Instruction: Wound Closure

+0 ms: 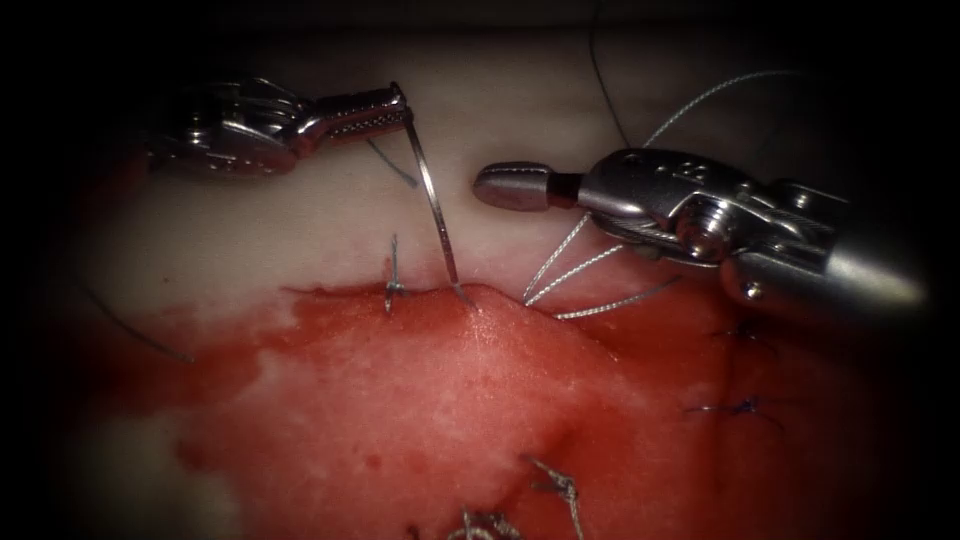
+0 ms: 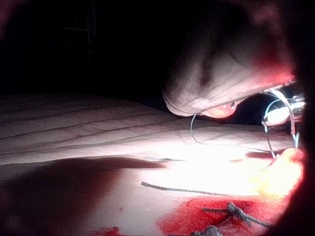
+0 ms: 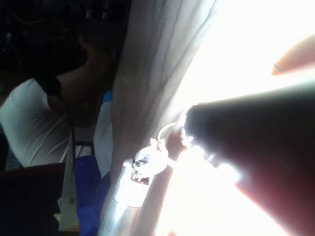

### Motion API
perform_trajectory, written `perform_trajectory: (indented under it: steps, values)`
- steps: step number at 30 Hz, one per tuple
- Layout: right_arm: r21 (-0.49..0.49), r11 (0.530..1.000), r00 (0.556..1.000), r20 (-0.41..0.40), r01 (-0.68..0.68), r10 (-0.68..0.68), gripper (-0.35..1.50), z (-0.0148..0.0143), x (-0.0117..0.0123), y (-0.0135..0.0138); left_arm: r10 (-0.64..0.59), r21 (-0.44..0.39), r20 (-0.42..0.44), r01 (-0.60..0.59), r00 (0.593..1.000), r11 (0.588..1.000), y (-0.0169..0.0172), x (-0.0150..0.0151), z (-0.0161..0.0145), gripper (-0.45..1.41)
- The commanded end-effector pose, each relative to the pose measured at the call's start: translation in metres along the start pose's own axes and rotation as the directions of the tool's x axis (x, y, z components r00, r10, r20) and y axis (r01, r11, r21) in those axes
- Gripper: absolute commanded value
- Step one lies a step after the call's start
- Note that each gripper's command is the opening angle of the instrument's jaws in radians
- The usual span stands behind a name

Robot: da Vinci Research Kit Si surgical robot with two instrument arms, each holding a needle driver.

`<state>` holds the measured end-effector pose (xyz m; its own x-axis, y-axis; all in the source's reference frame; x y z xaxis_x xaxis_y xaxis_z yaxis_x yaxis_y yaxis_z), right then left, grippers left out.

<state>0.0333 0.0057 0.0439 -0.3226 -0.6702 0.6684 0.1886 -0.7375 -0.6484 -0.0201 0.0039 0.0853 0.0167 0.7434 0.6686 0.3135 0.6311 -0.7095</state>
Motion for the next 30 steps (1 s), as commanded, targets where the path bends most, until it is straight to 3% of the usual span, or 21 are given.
perform_trajectory:
  steps: [1,3,4,5,8,11,15,17,20,23,24,25,28,30]
  values:
    - [-0.027,1.0,1.0,-0.005,0.007,-0.007,-0.35,0.0016,-0.0006,0.0001,0.019,-0.025,0.008,-0.019,1.0,1.0,0.0018,0.0003,0.0006,-0.45]
    - [-0.079,0.997,1.0,-0.021,0.001,-0.003,-0.35,0.003,0.0002,0.0004,0.042,-0.072,0.019,-0.041,0.999,0.997,0.0025,0.0002,0.0007,-0.45]
    - [-0.16,0.987,0.999,-0.045,-0.004,-0.004,-0.35,0.0039,0.0008,0.0011,0.103,-0.105,0.015,-0.101,0.995,0.989,0.003,0.0002,0.0007,-0.45]
    - [-0.16,0.987,0.999,-0.045,-0.004,-0.004,-0.35,0.0039,0.0008,0.0011,0.103,-0.105,0.015,-0.101,0.995,0.989,0.003,0.0002,0.0007,-0.45]
    - [-0.318,0.947,0.995,-0.097,-0.036,0.005,-0.35,0.0044,0.0006,0.0028,0.286,-0.129,-0.006,-0.285,0.958,0.95,0.0039,0.0007,0.0001,-0.45]
    - [-0.408,0.91,0.99,-0.141,-0.069,0.012,-0.35,0.0046,0.0005,0.0043,0.358,-0.123,-0.046,-0.361,0.932,0.924,0.0041,0.0016,-0.0006,-0.45]
    - [-0.51,0.851,0.981,-0.189,-0.126,0.032,-0.35,0.0041,0.0004,0.0062,0.515,-0.038,-0.064,-0.518,0.855,0.855,0.004,0.0031,-0.0016,-0.45]
    - [-0.545,0.821,0.973,-0.224,-0.17,0.053,-0.35,0.0034,0.0002,0.0069,0.573,0.039,-0.043,-0.572,0.818,0.82,0.0039,0.0037,-0.0022,-0.45]
    - [-0.588,0.773,0.953,-0.295,-0.239,0.071,-0.35,0.0021,0.0003,0.0077,0.668,0.18,-0.026,-0.654,0.744,0.735,0.0039,0.0047,-0.0034,-0.45]
    - [-0.608,0.723,0.918,-0.385,-0.329,0.094,-0.35,0.0005,0.0008,0.0085,0.742,0.305,-0.003,-0.706,0.67,0.639,0.0036,0.0058,-0.0045,-0.45]
    - [-0.608,0.692,0.888,-0.447,-0.389,0.106,-0.35,-0.0006,0.0014,0.0091,0.796,0.404,0.022,-0.733,0.605,0.546,0.0034,0.0065,-0.0054,-0.45]
    - [-0.604,0.677,0.87,-0.48,-0.421,0.113,-0.35,-0.0012,0.0017,0.0093,0.809,0.448,0.048,-0.737,0.585,0.507,0.0033,0.0068,-0.0058,-0.45]
    - [-0.575,0.63,0.803,-0.582,-0.521,0.132,-0.35,-0.0032,0.0027,0.0099,0.877,0.598,0.147,-0.748,0.457,0.29,0.0029,0.0075,-0.0069,-0.45]
    - [-0.534,0.606,0.745,-0.649,-0.589,0.152,-0.35,-0.0045,0.0035,0.0102,0.885,0.668,0.209,-0.721,0.417,0.183,0.003,0.0079,-0.0076,-0.45]
